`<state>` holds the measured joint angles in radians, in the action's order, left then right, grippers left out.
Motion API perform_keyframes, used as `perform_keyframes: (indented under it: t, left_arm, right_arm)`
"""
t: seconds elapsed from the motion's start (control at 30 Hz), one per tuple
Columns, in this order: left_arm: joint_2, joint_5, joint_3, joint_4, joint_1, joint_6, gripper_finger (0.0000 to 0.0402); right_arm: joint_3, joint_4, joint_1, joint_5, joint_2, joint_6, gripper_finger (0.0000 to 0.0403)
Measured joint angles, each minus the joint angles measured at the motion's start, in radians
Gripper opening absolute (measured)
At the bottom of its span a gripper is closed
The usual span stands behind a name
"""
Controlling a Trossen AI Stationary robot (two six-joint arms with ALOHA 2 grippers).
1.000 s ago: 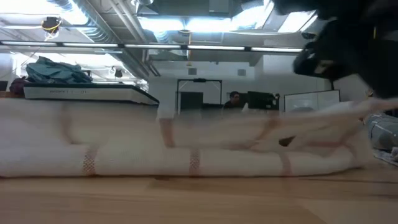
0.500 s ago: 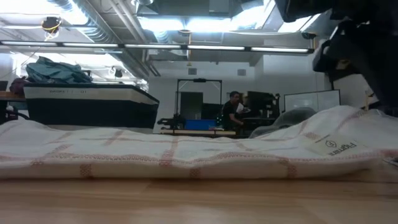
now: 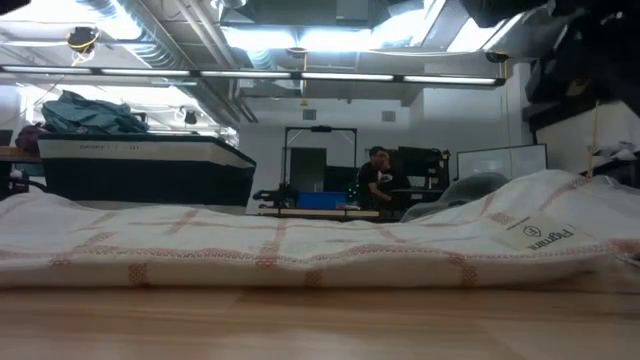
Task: Fold towel
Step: Fold the white towel
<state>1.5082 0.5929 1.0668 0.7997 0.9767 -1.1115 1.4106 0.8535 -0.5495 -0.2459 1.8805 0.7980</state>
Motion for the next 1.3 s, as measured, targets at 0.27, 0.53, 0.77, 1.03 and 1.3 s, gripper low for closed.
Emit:
perform_keyframes:
  t: [0.27,0.53,0.77,1.03,1.3]
  left_arm:
    - [0.0,-0.112,0.0,0.006,0.013,-0.122,0.014]
    - [0.0,-0.119,-0.078,-0.003,0.021,-0.337,0.0123]
    - [0.0,-0.119,-0.142,-0.065,0.02,-0.462,0.0031]
    - [0.0,-0.11,-0.194,-0.179,0.02,-0.453,0.001]
    - [0.0,-0.107,-0.242,-0.198,0.017,-0.517,0.0002]
  right_arm:
    - [0.033,0.124,0.01,0.405,0.0,-0.073,0.014]
    - [0.033,0.101,0.137,0.552,0.003,-0.156,0.014]
    - [0.033,-0.039,0.261,0.541,0.003,-0.214,0.0103]
    - [0.033,-0.187,0.322,0.436,0.004,-0.289,0.0007]
    - [0.011,-0.201,0.321,0.377,0.056,-0.301,0.0009]
